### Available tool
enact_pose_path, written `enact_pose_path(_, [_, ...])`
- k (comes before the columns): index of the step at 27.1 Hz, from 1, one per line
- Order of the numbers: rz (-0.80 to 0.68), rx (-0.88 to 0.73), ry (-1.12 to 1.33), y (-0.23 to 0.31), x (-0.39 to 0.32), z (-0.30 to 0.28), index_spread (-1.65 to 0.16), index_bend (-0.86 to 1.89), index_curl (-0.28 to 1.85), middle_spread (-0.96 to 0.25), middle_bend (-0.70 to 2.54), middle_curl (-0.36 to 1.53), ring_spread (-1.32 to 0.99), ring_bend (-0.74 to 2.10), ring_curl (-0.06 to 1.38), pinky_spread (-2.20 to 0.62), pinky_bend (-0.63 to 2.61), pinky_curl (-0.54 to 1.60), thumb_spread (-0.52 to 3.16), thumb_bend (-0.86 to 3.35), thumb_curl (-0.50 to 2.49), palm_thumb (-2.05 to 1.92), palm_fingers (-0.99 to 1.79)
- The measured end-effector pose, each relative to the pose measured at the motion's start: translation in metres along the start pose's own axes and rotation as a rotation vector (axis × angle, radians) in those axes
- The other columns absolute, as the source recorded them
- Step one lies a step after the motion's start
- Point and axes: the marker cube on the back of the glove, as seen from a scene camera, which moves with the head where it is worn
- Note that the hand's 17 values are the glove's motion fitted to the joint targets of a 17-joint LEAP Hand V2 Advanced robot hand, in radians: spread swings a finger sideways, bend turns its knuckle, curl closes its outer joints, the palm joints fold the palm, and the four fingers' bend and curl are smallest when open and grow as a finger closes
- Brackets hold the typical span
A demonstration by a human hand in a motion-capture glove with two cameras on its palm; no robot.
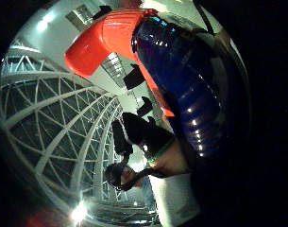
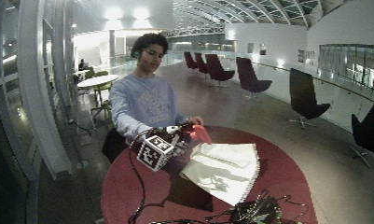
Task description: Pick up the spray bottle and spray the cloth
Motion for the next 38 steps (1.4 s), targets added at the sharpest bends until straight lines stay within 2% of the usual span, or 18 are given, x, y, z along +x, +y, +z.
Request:
enact_pose_path(27, [0.014,-0.004,-0.004,-0.002,0.001,0.004,-0.17,0.1,0.26,-0.02,0.33,0.46,0.06,0.6,0.41,0.25,0.33,0.37,1.07,-0.02,0.3,0.36,1.11])
enact_pose_path(38, [-0.051,-0.003,-0.028,0.007,-0.001,0.018,-0.17,0.1,0.26,-0.02,0.33,0.46,0.06,0.6,0.41,0.24,0.33,0.37,1.07,-0.02,0.3,0.37,1.11])
